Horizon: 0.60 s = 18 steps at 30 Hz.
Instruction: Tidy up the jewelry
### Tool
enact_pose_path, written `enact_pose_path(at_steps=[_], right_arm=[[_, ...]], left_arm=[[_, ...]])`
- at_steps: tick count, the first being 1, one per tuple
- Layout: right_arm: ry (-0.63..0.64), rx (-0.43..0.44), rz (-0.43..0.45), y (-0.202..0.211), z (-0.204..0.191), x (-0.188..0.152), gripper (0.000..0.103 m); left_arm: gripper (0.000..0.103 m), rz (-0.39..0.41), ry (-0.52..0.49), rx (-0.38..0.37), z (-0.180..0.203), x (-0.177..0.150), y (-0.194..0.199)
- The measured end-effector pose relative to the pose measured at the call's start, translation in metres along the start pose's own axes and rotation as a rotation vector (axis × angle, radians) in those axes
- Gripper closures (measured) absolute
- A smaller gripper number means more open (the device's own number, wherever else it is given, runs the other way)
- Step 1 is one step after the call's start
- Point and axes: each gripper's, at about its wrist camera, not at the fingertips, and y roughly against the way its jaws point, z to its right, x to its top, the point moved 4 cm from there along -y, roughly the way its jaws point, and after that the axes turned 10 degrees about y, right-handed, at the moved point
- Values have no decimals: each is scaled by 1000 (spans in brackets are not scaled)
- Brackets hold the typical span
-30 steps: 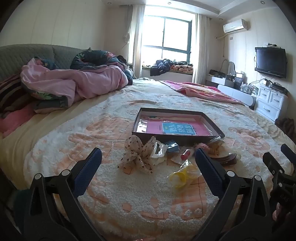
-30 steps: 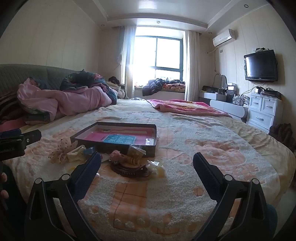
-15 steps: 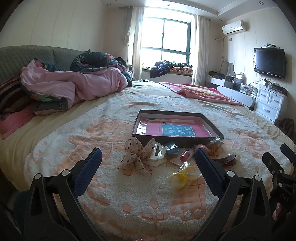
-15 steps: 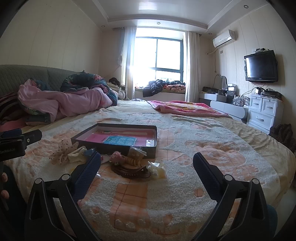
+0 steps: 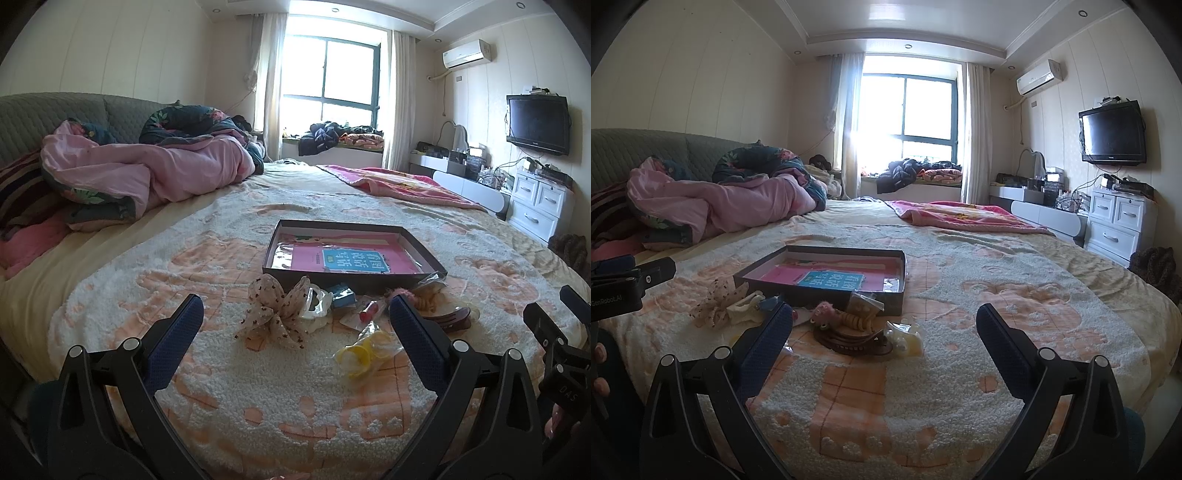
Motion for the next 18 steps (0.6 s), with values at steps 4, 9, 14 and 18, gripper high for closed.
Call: enact_pose_path(at_steps=[4, 9, 14, 18], right_arm=[[-3, -1, -2, -1, 0, 0, 6], [-1, 0, 0, -2, 0, 1, 6], [-2, 1, -3, -3, 0, 2, 6], [-1, 0, 3, -4, -3, 4, 6]], left_arm=[[11, 1, -1, -3, 0, 0, 0], [11, 1, 0, -7, 0, 0, 1], [11, 1, -1, -6, 2, 2, -2], [11, 3, -3, -9, -3, 3, 2]])
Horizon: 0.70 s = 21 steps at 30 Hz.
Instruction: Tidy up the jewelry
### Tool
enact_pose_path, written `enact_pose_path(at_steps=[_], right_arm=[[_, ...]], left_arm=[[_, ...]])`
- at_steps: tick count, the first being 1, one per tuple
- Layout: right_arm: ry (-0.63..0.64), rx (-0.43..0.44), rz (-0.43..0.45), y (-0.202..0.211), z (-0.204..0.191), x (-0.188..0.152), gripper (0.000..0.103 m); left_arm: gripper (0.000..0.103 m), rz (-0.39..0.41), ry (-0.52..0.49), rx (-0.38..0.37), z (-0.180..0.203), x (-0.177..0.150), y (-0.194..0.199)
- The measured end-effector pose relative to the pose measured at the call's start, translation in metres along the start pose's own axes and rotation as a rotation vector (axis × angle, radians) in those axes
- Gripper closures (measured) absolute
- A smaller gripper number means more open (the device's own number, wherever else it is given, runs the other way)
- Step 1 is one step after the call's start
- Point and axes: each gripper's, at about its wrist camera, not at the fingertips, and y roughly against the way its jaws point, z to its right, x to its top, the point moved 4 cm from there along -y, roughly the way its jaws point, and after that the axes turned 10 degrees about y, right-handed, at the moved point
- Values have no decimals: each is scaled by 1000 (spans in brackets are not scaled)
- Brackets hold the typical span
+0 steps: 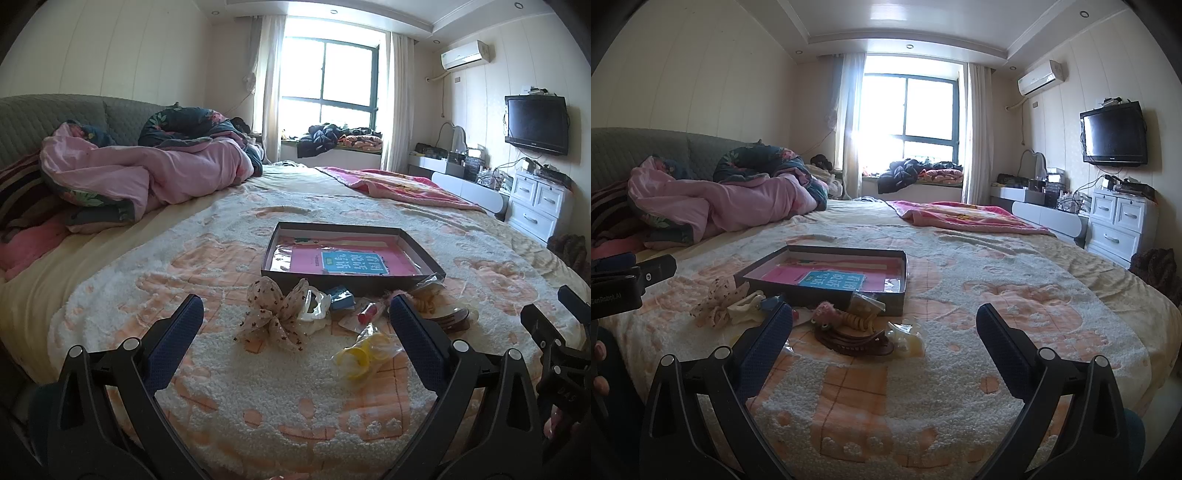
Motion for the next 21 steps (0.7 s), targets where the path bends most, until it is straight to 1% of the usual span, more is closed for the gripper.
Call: enact_pose_path(at_steps=[8, 10, 21], right_arm=[[0, 1, -2, 0, 0, 0, 6], [2, 4, 1, 2, -2, 2, 6], [24, 28, -7, -3, -9, -1, 6]], left_arm=[[11, -3, -1, 0, 0, 4, -2], [11, 1, -1, 0, 0, -1, 0], [11, -17, 10, 3, -11, 12, -7]])
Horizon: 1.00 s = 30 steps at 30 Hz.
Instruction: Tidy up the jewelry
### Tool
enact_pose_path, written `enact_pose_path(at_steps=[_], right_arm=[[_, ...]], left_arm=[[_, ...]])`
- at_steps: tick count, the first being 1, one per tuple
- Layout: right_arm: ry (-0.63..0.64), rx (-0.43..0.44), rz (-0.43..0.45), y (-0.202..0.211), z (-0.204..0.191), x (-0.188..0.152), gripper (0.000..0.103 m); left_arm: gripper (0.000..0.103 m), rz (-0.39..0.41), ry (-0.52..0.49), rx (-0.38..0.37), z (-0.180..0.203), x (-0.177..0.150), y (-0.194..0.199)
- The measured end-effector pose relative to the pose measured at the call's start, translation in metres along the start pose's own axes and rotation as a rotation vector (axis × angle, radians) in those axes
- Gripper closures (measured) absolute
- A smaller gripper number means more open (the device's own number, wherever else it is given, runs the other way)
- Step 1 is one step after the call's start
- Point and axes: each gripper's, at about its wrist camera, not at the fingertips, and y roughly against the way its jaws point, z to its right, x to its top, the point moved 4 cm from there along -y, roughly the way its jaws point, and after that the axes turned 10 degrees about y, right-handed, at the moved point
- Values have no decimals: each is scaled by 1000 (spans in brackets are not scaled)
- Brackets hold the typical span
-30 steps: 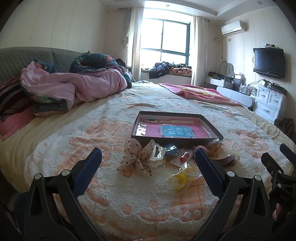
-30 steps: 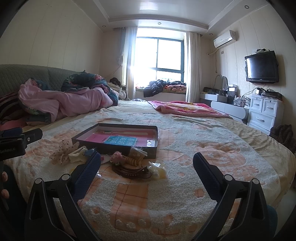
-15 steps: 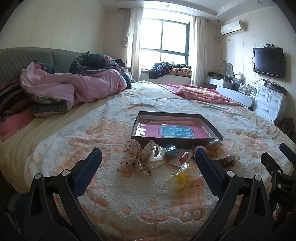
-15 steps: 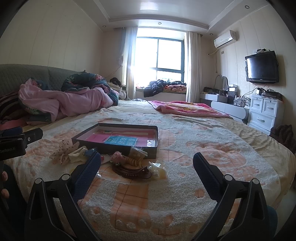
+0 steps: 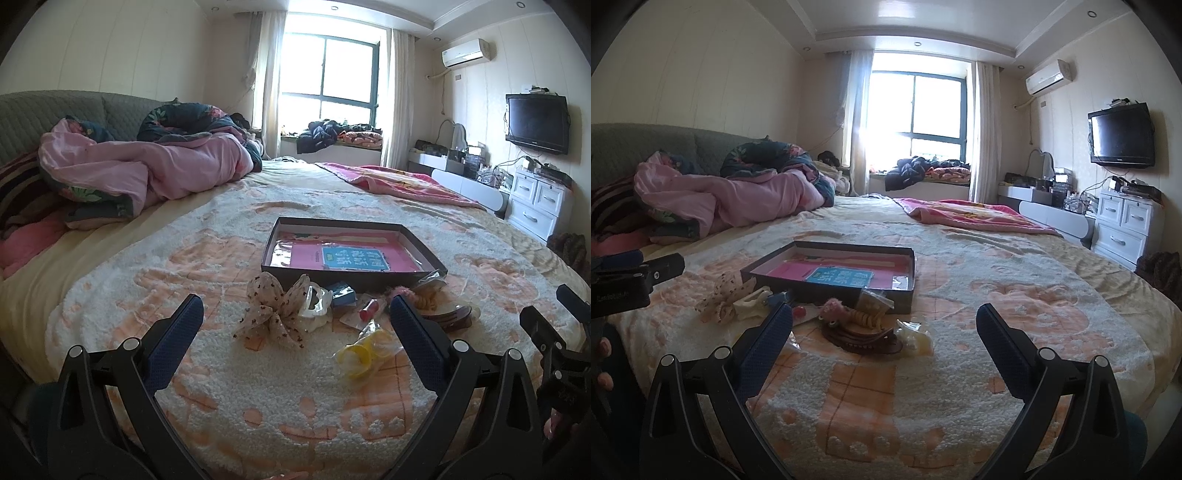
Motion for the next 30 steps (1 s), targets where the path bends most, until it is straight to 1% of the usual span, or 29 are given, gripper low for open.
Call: enact_pose_path(at_steps=[5, 6, 7, 13, 22, 27, 30], right_arm=[[3, 31, -23, -6, -3, -2, 6], [7, 35, -25, -7, -4, -2, 6], [12, 42, -28, -7, -5, -1, 6], [38, 91, -55, -20, -17, 2, 6], [76, 159, -88, -44, -36, 9, 6], [72, 161, -102, -61, -37, 16, 6], [71, 152, -116, -76, -35, 20, 6]], left_arm=[[11, -20, 16, 6, -14, 9, -9], [11, -19, 16, 8, -5, 2, -3], [11, -20, 14, 9, -3, -18, -6], [11, -44, 45, 21, -16, -17, -14], [11, -67, 64, 68, -34, -17, -28], [11, -99, 84, 78, -46, -19, -41], [11, -113, 98, 59, -51, -15, -51]])
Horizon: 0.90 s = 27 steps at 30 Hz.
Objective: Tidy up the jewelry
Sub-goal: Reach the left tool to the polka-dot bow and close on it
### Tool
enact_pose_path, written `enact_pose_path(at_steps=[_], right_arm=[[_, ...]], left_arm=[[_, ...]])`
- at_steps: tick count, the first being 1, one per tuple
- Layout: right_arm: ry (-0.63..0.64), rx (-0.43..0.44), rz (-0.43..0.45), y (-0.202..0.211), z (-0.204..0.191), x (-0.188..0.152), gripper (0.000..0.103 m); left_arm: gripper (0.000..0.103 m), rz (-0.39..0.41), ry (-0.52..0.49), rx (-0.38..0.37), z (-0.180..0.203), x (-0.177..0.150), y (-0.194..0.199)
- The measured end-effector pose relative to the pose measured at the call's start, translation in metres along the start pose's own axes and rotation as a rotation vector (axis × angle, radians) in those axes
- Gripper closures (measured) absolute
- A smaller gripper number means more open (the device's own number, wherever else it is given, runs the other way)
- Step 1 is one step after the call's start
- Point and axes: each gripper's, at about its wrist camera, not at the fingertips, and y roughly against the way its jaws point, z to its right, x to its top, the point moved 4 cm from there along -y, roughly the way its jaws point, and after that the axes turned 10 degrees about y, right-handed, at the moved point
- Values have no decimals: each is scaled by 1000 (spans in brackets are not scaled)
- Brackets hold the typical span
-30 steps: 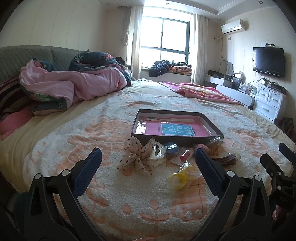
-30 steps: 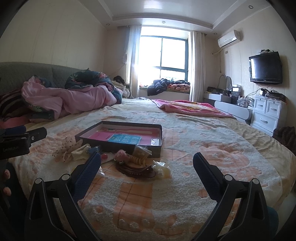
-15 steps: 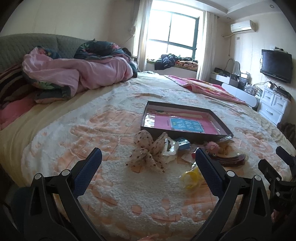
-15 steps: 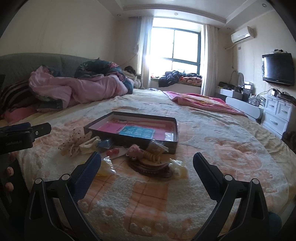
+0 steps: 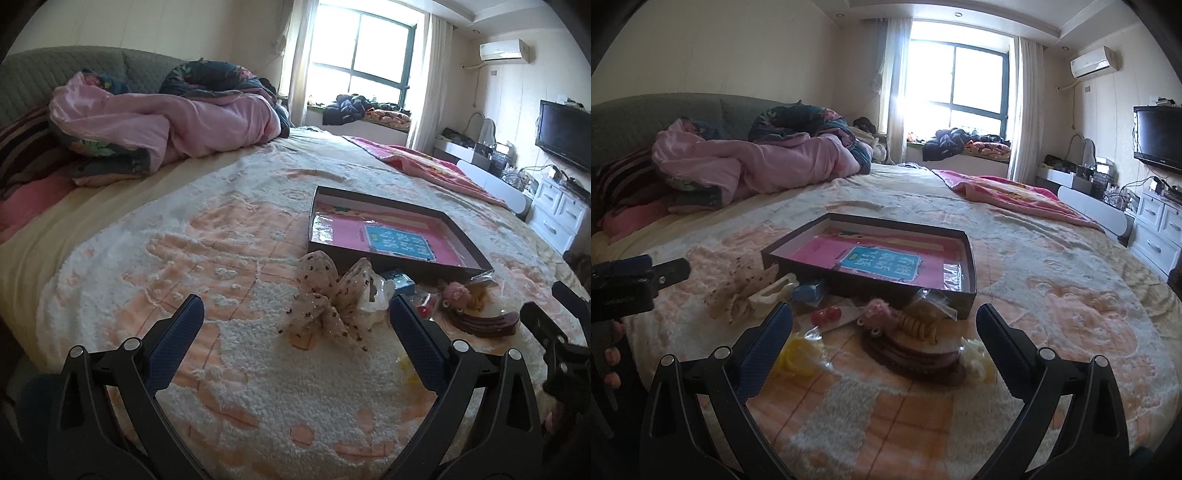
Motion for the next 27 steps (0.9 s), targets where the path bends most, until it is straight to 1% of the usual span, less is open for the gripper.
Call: enact_pose_path(at_steps=[5, 9, 14, 16, 18, 20, 22, 24, 25, 27], right_arm=[[-13, -14, -28, -19, 9, 2, 6], [-27, -21, -67, -37, 17, 1, 6], [-52, -28, -112, -60, 28, 0, 7], [-71, -25, -130, -68, 32, -1, 12], [-82, -29, -151, -76, 36, -3, 19], [-99, -25, -169, -83, 39, -5, 25], [-112, -25, -193, -92, 43, -7, 29], [-128, -22, -208, -98, 47, -9, 35], [-136, -19, -214, -100, 48, -10, 36], [-147, -18, -228, -105, 50, -13, 46]], left_arm=[[11, -27, 5, -44, -6, 4, -17], [11, -67, -12, -21, -7, 7, -38], [12, -130, -2, -26, -10, 8, -63], [17, -152, -2, -27, -12, 7, -71], [27, -179, 6, -26, -14, 5, -79], [36, -197, 14, -31, -17, 4, -84], [41, -216, 7, -41, -16, 4, -89], [52, -229, 2, -65, -14, 2, -92], [54, -234, 0, -76, -15, 2, -95], [69, -243, -6, -98, -12, 0, -98]])
